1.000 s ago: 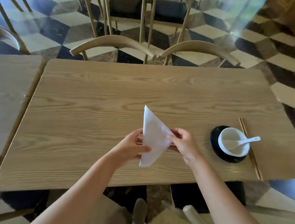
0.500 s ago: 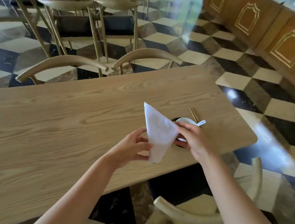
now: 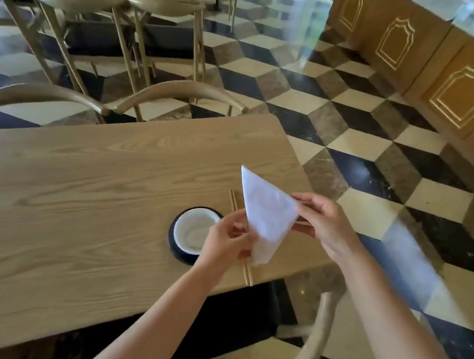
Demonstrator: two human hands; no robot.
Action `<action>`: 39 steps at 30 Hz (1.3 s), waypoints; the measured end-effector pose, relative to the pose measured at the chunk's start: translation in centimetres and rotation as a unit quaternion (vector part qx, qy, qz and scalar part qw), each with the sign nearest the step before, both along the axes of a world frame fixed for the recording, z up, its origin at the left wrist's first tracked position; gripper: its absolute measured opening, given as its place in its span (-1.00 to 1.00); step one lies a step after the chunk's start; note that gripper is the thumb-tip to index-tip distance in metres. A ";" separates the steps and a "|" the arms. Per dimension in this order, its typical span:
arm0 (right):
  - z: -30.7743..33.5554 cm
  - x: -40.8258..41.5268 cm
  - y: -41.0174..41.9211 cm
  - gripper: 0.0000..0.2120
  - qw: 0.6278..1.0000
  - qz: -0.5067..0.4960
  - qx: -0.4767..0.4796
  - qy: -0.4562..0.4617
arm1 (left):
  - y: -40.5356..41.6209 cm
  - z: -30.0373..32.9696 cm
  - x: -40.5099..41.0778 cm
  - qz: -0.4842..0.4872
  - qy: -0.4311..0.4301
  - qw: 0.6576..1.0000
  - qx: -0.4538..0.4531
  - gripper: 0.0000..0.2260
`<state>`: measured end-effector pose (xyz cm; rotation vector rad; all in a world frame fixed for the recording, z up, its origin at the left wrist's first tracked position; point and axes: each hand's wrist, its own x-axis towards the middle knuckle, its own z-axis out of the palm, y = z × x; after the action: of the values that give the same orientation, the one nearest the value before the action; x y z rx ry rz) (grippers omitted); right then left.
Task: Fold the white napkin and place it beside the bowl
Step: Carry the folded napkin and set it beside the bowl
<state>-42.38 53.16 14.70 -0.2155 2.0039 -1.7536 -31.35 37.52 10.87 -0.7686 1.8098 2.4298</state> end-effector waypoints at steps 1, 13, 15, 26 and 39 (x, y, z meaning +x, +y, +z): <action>-0.6 -1.3 1.2 -0.87 1.000 0.001 0.007 -0.006 | 1.4 -0.5 -1.2 0.009 -0.003 1.000 -0.006 -0.65; -13.6 -8.2 4.2 -0.85 0.990 0.015 0.094 -0.101 | 7.4 -10.7 -6.8 0.014 -0.129 0.982 -0.138 -0.58; -14.8 -8.5 4.0 -0.83 0.990 0.013 0.099 -0.103 | 7.8 -11.7 -7.3 0.014 -0.133 0.978 -0.157 -0.61; -18.9 -9.0 4.9 -0.69 0.952 0.079 0.269 0.125 | 8.5 -14.4 -7.8 -0.040 -0.158 0.926 -0.340 -0.30; -20.5 -7.2 7.0 -0.18 0.738 0.356 0.461 0.341 | 5.1 -14.7 -11.2 -0.399 -0.117 0.676 -0.609 -0.02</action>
<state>-49.54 60.18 -5.76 -1.2038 2.4896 -0.0728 -42.59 42.58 -3.80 -0.0844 2.6409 0.3873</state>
